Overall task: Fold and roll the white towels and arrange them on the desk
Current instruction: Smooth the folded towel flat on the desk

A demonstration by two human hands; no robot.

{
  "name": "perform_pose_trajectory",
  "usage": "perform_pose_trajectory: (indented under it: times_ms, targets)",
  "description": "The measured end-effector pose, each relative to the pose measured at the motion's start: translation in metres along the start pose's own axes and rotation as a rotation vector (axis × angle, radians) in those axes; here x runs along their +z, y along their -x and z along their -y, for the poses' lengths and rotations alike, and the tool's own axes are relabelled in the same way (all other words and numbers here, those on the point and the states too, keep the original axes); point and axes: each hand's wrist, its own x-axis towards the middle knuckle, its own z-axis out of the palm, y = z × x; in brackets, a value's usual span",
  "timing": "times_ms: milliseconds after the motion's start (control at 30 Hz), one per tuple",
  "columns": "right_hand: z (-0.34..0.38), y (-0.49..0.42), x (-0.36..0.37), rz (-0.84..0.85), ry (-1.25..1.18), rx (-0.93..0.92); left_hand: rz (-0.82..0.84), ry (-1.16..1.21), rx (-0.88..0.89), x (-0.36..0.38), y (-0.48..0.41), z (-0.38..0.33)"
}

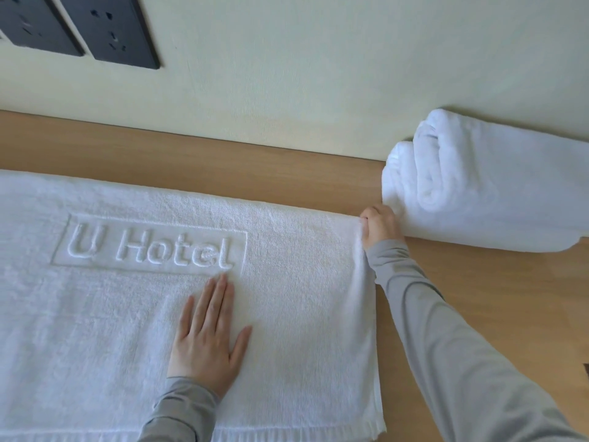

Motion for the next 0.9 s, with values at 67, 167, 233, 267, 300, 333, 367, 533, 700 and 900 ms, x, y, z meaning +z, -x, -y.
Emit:
perform_pose_trajectory:
  times_ms: [67, 167, 233, 267, 300, 333, 367, 533, 700, 900]
  targets:
    - [0.002, -0.004, -0.003, 0.071, 0.122, -0.015, -0.008, 0.0, 0.004, 0.001, 0.0, 0.0]
    - [0.012, -0.002, -0.007, 0.141, 0.205, 0.027, -0.013, -0.007, 0.008, 0.002, 0.0, 0.0]
    - [0.032, 0.007, -0.007, 0.054, 0.176, 0.04, -0.009, -0.012, 0.004, 0.003, 0.001, 0.0]
    - [0.045, 0.016, -0.002, -0.021, 0.121, -0.008, -0.009, -0.012, 0.002, 0.004, 0.0, 0.0]
    - [0.059, 0.027, 0.004, -0.065, 0.058, -0.089, -0.01, -0.013, 0.003, 0.004, 0.0, 0.001]
    - [0.07, 0.04, 0.012, -0.072, 0.005, -0.178, -0.01, -0.013, 0.004, 0.005, 0.0, 0.001]
    - [0.076, 0.052, 0.019, -0.028, -0.033, -0.235, -0.008, -0.013, 0.004, 0.006, 0.001, 0.001]
    - [0.028, 0.074, 0.036, 0.058, -0.078, 0.001, -0.001, -0.011, 0.0, 0.007, 0.0, 0.003]
    - [0.027, 0.079, 0.026, 0.022, -0.073, 0.165, 0.016, -0.005, 0.005, 0.006, 0.0, 0.003]
    - [0.082, 0.14, 0.029, 0.076, 0.0, -0.127, 0.031, 0.009, 0.005, 0.002, 0.0, 0.001]
